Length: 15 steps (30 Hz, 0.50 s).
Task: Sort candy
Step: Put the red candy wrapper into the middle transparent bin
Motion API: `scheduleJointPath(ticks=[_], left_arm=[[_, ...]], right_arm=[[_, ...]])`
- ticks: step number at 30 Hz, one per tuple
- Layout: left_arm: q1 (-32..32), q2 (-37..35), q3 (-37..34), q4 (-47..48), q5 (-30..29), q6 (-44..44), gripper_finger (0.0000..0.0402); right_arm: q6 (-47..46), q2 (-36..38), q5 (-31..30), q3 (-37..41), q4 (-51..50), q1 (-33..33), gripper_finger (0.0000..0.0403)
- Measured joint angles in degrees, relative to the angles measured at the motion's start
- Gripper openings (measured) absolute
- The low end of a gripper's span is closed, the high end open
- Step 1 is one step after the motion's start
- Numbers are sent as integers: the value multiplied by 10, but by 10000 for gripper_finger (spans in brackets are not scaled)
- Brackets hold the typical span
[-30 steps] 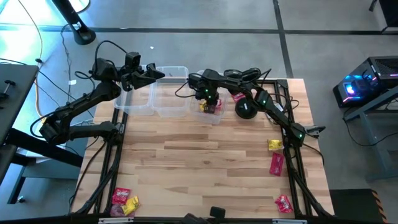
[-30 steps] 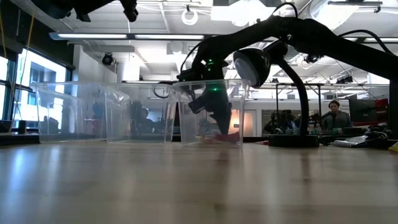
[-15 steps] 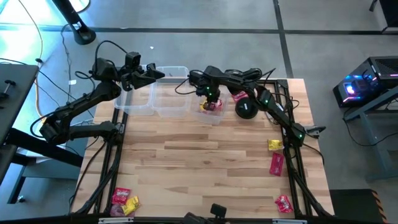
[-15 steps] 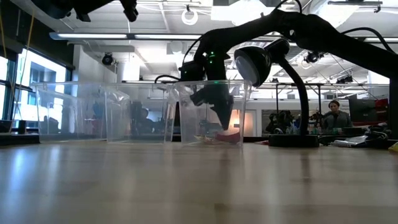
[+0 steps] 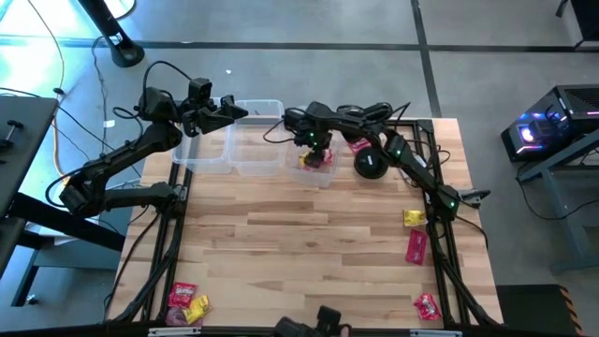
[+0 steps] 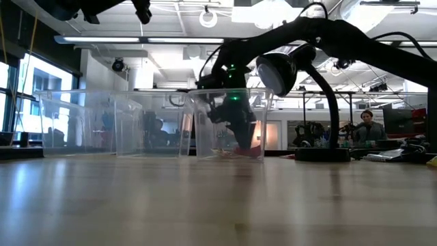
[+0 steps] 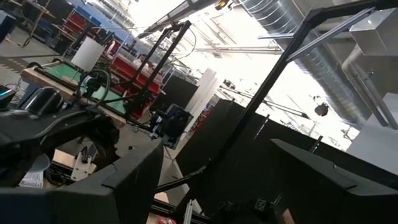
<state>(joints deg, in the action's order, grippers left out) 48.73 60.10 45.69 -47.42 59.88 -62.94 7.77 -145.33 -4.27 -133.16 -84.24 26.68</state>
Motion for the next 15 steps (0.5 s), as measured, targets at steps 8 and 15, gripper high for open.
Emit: scheduleJointPath(ticks=[8,15], left_arm=[[0,0,0,1,0,0,284],[0,0,0,1,-4,0,284]], right_arm=[[-2,-20,16,-3,29,5,269],[0,-18,12,-3,10,6,72]])
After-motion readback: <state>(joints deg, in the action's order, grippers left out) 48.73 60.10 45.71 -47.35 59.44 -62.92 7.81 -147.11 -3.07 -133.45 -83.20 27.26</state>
